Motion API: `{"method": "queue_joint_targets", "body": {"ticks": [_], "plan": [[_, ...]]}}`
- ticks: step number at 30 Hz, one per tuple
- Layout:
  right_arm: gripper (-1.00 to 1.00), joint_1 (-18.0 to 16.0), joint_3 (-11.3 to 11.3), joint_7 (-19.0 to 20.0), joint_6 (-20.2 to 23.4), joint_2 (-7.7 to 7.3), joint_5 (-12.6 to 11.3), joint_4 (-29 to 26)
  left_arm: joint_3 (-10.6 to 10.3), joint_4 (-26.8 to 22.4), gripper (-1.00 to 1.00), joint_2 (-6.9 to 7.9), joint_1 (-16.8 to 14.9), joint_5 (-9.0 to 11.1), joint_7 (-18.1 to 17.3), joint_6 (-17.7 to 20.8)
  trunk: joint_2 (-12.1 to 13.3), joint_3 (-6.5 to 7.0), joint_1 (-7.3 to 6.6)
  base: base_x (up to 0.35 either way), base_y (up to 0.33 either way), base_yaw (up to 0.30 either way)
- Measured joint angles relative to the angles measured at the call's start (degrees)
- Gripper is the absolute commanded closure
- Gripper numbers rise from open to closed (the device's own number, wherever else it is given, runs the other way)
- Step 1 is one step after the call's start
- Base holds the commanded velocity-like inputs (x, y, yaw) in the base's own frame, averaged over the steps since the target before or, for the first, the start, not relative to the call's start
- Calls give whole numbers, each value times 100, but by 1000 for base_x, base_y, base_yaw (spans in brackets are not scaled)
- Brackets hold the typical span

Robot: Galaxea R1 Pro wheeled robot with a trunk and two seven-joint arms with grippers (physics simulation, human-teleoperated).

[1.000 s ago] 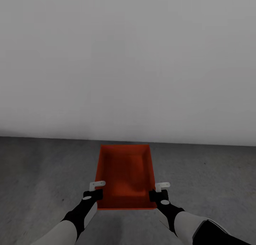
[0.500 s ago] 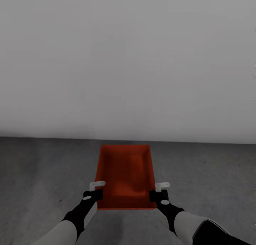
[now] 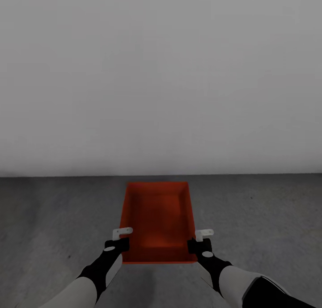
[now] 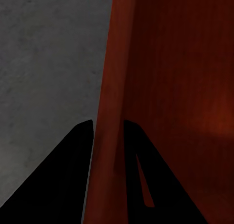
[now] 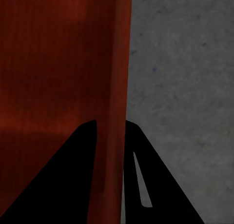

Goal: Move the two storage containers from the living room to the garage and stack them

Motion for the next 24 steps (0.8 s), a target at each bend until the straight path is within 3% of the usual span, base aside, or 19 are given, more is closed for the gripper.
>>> {"method": "queue_joint_targets", "body": {"ticks": [24], "plan": [[100, 0, 1, 1, -1, -1, -1, 0, 3, 0, 100, -1, 0, -6, 0, 0, -963, -431, 527, 0, 0, 0]]}}
